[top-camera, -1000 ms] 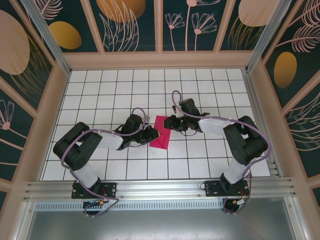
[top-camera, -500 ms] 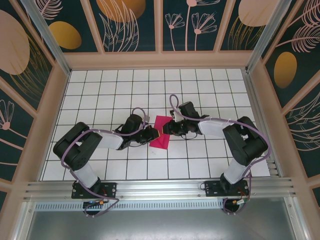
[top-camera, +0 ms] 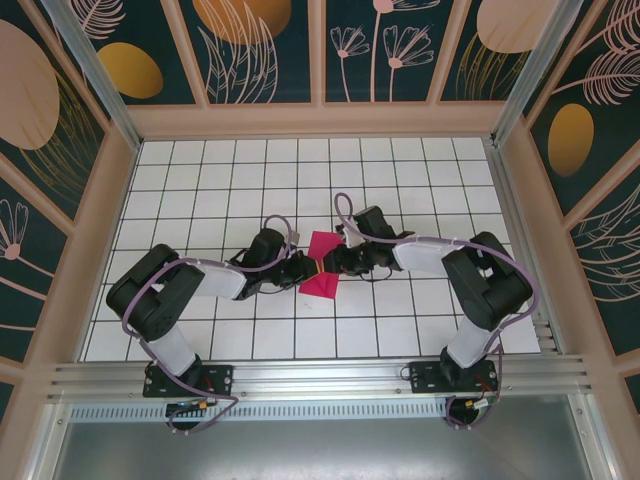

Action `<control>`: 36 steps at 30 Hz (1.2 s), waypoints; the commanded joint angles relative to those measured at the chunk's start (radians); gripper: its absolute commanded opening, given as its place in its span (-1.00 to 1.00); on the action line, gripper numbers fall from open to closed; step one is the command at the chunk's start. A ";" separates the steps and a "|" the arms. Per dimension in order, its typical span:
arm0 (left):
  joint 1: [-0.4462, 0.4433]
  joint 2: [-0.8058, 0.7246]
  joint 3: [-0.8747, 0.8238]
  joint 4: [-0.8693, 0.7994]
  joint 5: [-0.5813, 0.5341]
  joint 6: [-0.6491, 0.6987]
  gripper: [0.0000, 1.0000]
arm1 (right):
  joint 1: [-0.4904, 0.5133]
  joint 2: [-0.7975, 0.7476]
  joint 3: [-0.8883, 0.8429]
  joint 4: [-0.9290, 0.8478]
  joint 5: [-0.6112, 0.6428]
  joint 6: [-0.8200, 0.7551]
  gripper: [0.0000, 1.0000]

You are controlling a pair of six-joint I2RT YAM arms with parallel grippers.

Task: Fold a paper plane with a square sheet of paper (pick it up from the middle)
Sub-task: Fold the triangle a second time at the center of the table.

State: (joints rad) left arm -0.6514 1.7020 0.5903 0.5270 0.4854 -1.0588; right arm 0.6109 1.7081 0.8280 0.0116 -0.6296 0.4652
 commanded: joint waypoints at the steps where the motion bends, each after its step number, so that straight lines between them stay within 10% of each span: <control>1: -0.005 0.005 0.016 0.014 -0.011 0.019 -0.79 | 0.009 0.019 -0.001 -0.016 -0.001 -0.030 -0.43; 9: -0.005 0.002 0.014 0.015 -0.010 0.018 -0.76 | 0.008 0.021 0.005 -0.031 0.047 -0.037 -0.98; 36: -0.005 0.074 0.067 0.087 0.069 0.014 -0.47 | -0.008 0.040 0.042 -0.088 0.232 -0.065 -0.98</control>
State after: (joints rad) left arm -0.6514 1.7645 0.6323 0.5949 0.5388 -1.0557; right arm 0.6094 1.7344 0.8421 -0.0597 -0.4255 0.4232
